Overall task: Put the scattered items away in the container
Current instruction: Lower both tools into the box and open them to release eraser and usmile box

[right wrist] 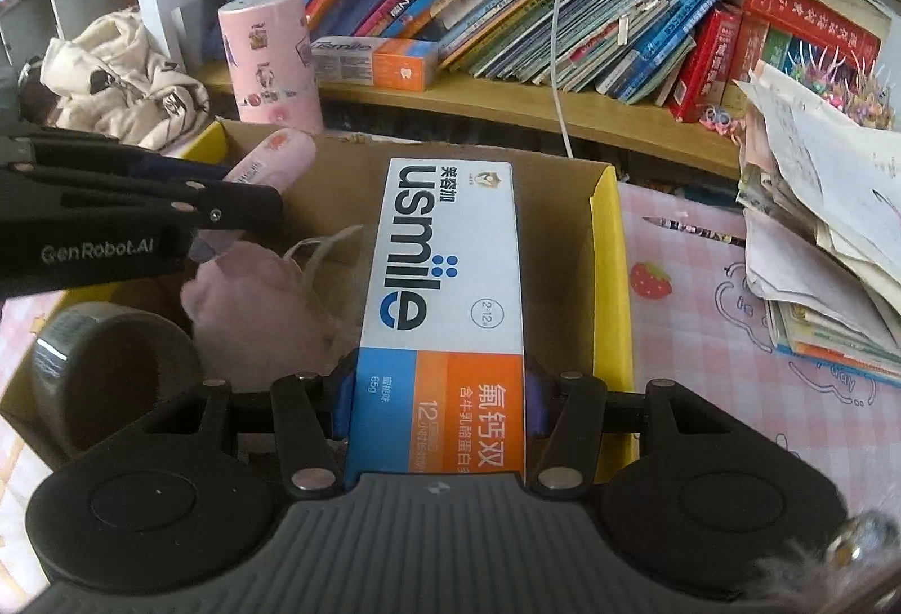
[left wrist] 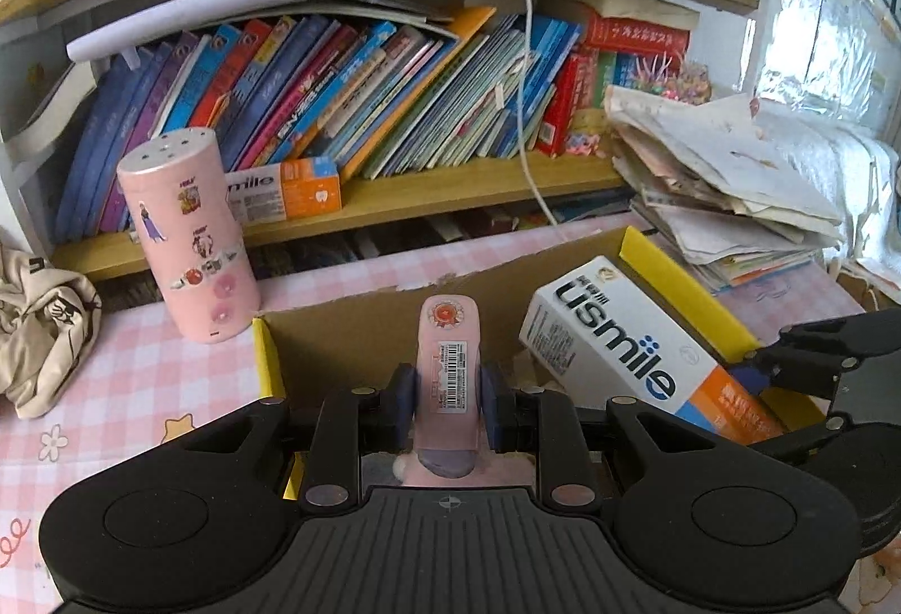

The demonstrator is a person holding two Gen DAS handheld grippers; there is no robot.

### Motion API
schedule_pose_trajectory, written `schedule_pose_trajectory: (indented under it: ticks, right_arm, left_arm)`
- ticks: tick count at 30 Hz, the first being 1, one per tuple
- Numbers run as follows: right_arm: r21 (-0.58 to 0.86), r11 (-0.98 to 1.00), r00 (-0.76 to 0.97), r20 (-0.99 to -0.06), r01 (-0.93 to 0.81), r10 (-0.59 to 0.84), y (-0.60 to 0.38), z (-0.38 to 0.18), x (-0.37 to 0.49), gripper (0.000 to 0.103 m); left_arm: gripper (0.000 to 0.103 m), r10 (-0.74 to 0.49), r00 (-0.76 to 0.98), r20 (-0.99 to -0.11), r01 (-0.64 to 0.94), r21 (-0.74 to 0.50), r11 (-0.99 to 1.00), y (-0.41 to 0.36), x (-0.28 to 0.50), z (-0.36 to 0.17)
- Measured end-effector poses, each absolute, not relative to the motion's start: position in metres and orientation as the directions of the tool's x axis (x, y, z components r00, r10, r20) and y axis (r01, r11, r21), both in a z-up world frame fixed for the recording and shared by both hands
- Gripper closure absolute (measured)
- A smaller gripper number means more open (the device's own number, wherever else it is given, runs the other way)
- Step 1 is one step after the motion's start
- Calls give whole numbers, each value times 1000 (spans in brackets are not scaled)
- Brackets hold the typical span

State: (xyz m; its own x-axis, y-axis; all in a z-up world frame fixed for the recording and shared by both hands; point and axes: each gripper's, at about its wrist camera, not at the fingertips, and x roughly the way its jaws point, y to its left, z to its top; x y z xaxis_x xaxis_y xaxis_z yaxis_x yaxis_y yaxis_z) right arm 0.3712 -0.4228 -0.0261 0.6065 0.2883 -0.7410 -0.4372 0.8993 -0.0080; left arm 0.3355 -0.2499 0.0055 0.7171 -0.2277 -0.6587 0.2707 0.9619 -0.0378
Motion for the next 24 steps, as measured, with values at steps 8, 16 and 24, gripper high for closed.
schedule_pose_trajectory:
  ticks: [8, 16, 24]
  right_arm:
    - [-30, 893, 606, -745, -449, 279, -415, -27, 377, 53]
    - [-22, 903, 618, -736, -430, 276, -416, -25, 378, 43]
    - [-14, 904, 643, -708, -428, 293, -420, -13, 372, 39]
  left_arm:
    - [80, -220, 701, -679, 260, -45, 965, -247, 341, -3]
    - [46, -219, 683, -697, 224, -85, 971, -242, 343, -5]
    - [31, -200, 705, -680, 202, -77, 976, -239, 331, 1]
